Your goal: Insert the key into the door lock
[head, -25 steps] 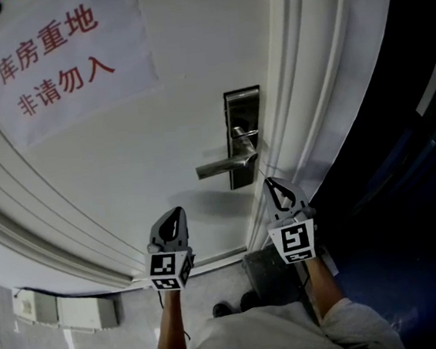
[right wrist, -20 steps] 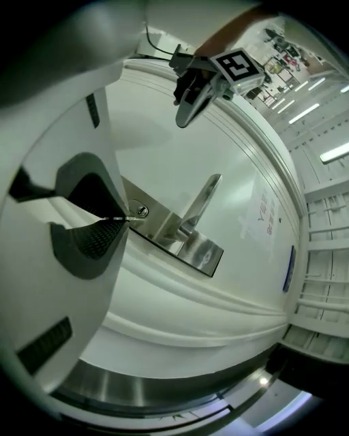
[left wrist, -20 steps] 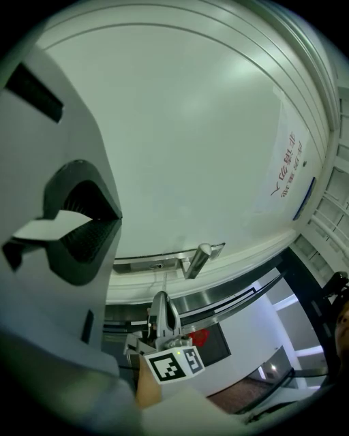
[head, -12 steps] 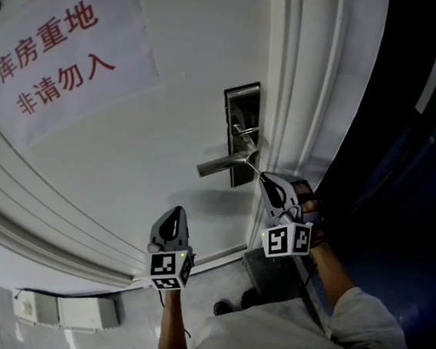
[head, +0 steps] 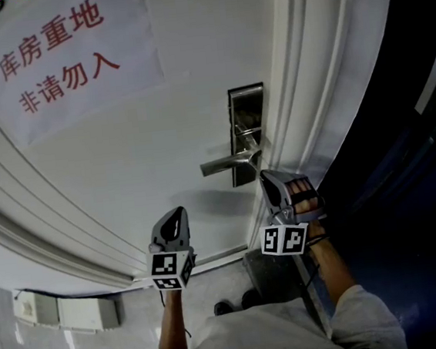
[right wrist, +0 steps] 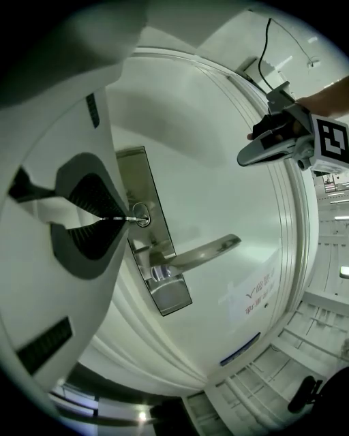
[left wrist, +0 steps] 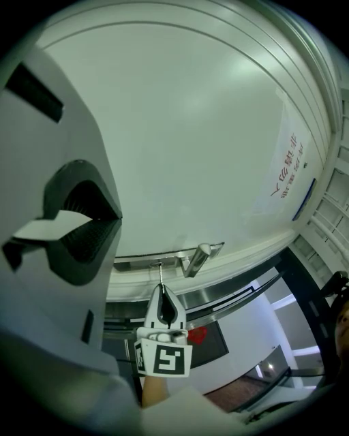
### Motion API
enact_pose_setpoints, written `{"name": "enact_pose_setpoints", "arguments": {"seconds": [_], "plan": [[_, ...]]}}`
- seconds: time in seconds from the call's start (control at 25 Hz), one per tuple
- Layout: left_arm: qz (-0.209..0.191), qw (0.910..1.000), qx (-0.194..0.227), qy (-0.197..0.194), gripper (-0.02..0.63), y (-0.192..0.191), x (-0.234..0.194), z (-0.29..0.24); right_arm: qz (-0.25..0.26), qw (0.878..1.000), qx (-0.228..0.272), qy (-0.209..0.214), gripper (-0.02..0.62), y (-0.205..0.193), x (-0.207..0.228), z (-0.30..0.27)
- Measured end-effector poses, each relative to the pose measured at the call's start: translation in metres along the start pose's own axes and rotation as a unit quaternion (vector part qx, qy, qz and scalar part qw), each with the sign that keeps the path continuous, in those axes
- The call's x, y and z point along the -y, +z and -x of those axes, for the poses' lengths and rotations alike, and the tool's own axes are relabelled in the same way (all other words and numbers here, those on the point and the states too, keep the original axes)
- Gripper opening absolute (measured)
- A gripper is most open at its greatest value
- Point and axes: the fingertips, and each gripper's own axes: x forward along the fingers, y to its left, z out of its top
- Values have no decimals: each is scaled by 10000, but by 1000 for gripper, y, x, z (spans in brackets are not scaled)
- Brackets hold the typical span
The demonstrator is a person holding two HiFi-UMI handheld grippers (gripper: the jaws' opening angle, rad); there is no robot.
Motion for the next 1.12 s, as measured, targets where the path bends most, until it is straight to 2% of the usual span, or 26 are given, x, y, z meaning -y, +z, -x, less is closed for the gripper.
{"name": "enact_pose_setpoints", "arguments": {"seconds": [0.76,1.12], "plan": [[11,10000,-7,-51,17,-2,-5,5,355,9982,-487,38,29,5,1,-11],[41,9999,-41,-131,17,-6,-4,6,987,9929,-650,101,29,3,1,-14]]}}
